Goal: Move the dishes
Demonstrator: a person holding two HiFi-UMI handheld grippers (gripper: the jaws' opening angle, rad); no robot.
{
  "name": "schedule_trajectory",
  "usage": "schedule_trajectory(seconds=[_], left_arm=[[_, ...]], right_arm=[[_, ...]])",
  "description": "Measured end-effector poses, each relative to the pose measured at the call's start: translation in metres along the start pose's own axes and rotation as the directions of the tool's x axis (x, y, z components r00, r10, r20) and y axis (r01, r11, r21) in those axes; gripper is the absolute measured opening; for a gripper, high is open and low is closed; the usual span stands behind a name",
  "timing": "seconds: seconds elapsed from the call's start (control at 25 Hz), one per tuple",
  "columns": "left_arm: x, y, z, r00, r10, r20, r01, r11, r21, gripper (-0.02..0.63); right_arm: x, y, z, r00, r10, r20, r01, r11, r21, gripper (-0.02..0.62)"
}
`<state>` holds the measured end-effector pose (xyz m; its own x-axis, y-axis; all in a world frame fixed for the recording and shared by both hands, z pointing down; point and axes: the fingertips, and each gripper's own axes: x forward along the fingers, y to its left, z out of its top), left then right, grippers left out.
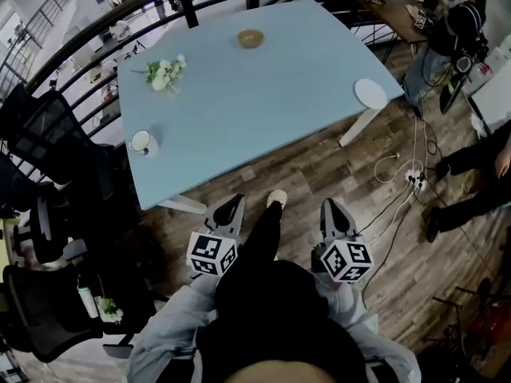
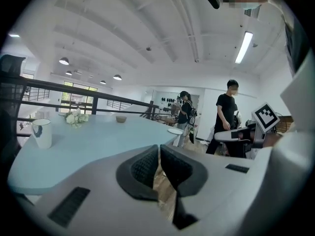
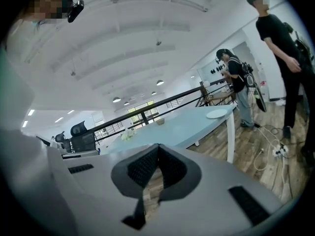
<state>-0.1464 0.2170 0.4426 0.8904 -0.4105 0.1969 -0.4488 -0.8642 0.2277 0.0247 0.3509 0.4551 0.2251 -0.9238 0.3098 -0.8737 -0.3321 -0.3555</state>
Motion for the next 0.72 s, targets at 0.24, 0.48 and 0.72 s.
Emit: schedule_trajectory(seconds=[0.24,0.48,0.72], left_arm=[[0.068,0.01,0.021,1.0,-0.017,-0.014,0.017,1.0,-0.003,0.028],[0.142,0.032,0.059,1.0,-0.009,0.0,0.009,1.0,0.005,0.028],[0.206,0.067,0.092,1.0,0.016,0.021,-0.016,1.0,-0.002,0.028]], right_arm=[[0.051,-0.033,0.036,1.0,-0.01,-0.018,0.01,1.0,-0.003,0.006],[0.116,-0.061,0.092,1.0,-0.001,-0.01,0.001,1.0,-0.013,0.006],[0.185,-0.076,0.136,1.0,0.023,-0.002,-0.023,0.999,-0.032,0.006]])
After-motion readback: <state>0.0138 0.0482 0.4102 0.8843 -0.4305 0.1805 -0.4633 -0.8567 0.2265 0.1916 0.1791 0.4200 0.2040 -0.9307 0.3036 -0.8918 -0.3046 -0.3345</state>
